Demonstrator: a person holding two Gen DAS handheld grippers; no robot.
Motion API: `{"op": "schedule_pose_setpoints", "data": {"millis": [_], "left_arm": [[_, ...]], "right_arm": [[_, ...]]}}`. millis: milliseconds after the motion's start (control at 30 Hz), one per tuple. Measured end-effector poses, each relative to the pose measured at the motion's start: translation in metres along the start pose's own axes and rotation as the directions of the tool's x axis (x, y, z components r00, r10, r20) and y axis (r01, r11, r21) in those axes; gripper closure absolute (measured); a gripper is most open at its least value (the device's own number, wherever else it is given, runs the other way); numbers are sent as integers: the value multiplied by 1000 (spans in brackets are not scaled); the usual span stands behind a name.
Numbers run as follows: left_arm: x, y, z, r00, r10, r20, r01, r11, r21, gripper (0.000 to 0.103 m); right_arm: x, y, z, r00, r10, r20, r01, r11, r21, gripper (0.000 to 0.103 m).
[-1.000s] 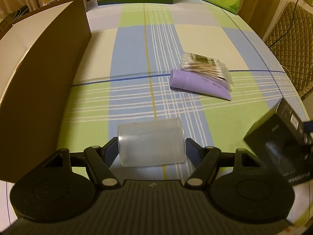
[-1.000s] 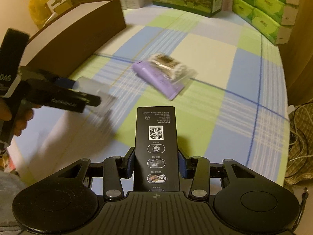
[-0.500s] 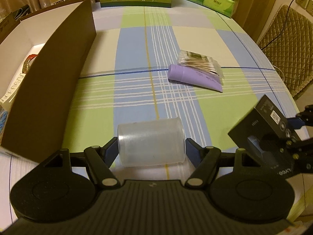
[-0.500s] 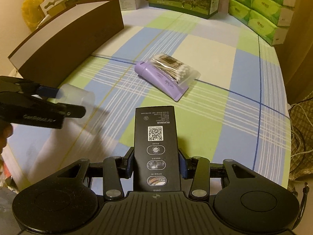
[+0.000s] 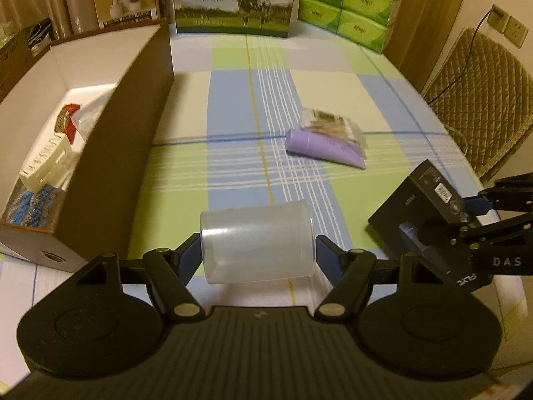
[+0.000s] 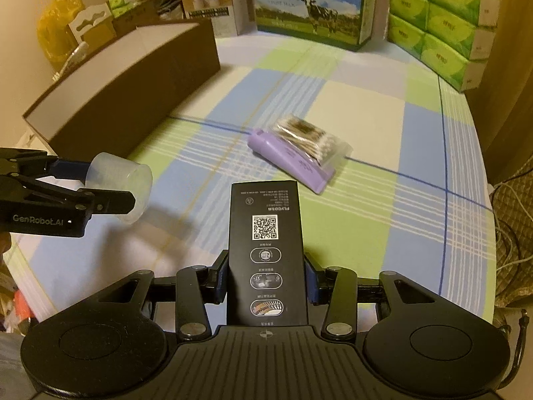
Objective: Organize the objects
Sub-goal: 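Carry the plastic cup toward the box while the right tool carries the black box there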
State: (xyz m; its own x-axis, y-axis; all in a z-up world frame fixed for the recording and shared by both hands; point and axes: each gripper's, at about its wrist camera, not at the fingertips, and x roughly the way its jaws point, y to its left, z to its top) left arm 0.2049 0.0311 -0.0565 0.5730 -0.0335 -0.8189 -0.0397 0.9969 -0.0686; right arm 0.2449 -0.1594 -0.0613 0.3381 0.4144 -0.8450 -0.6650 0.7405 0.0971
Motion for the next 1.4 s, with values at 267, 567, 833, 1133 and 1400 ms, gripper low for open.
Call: {"op": "schedule_pose_setpoints", "data": {"millis": [267,567,833,1133,1400], "left_arm": [[-35,23,7,997,-12,72,13,1000,-12,34],[-70,67,10,991,6,131,-1,999,-38,34],[-91,118,19,985,66,161,-58,997,-57,34],[-94,184,44,969,152,196,-139,987,-78,34],[-74,223,77,965,167,200,-158,985,-63,34]], "right_arm": [[-13,33,20,998,31,58,-30,999,-12,62],[-19,79,48,989,88,120,-85,996,-36,62],[-19,130,89,967,175,184,-160,983,-90,63],[-14,182,150,927,268,261,-236,961,-146,63],[21,215,207,923,270,273,-221,955,-197,63]]}}
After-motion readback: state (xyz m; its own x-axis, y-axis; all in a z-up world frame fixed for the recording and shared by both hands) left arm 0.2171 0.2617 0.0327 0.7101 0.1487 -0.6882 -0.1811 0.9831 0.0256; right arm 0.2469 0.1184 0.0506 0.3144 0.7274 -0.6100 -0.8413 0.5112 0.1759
